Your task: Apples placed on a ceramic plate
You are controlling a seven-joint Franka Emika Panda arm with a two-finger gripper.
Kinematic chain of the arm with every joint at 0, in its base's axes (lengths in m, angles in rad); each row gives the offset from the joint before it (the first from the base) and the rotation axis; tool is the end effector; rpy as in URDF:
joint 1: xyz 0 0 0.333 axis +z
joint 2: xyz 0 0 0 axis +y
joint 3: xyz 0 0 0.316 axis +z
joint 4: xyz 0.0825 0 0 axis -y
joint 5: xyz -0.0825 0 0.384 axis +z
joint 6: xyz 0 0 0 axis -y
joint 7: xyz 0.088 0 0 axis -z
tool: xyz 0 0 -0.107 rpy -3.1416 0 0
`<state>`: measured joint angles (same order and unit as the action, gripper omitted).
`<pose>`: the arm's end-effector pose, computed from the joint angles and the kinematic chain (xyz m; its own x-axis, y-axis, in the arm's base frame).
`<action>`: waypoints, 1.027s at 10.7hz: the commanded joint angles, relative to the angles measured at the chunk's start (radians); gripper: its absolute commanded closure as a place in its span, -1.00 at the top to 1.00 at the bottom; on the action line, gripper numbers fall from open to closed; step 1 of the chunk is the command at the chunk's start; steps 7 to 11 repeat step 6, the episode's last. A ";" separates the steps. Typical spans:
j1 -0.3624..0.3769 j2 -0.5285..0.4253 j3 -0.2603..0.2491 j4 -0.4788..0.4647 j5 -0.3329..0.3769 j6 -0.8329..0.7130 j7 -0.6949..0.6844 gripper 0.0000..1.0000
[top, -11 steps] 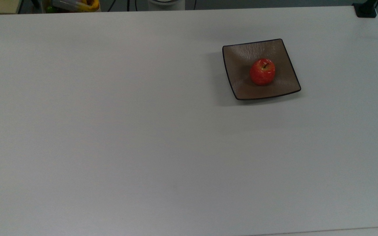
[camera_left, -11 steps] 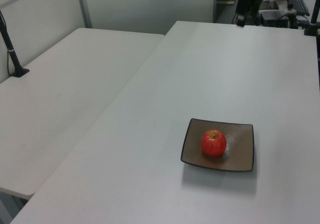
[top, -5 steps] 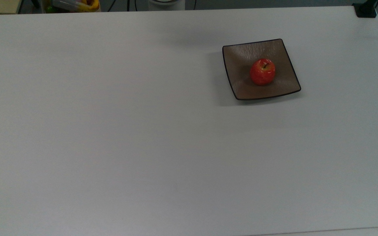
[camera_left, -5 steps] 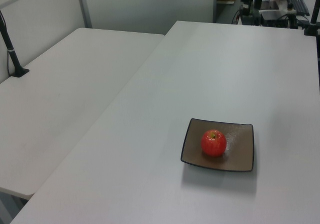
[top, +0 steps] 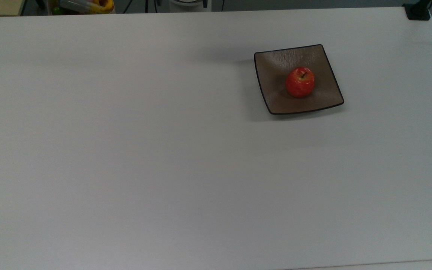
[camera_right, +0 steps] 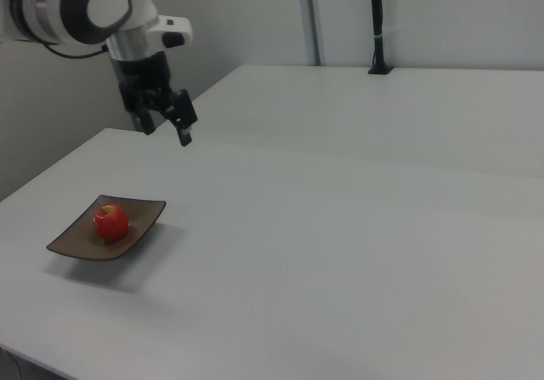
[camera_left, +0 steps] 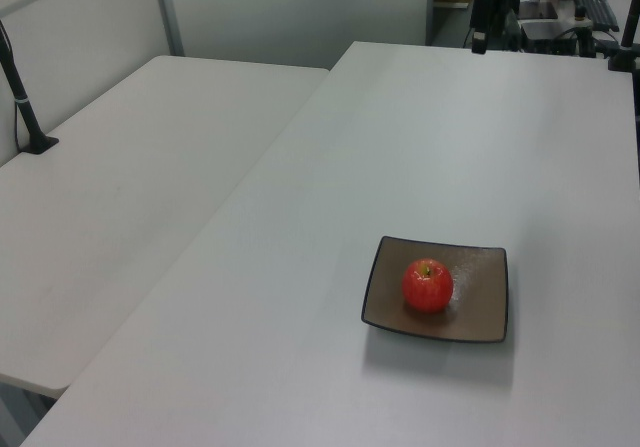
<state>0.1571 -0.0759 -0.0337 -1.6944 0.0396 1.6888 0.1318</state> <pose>0.5366 0.0697 0.6179 0.9979 -0.0133 0.0640 -0.0100 -0.9987 -0.0509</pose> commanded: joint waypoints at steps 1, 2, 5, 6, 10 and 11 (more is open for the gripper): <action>-0.013 -0.012 0.047 -0.047 -0.004 0.032 -0.037 1.00; -0.011 -0.016 0.047 -0.045 -0.003 0.026 -0.063 1.00; -0.014 -0.013 0.044 -0.044 -0.001 0.032 -0.070 1.00; -0.014 -0.013 0.043 -0.044 -0.001 0.032 -0.070 1.00; -0.014 -0.013 0.043 -0.044 -0.001 0.032 -0.070 1.00; -0.014 -0.013 0.043 -0.044 -0.001 0.032 -0.070 1.00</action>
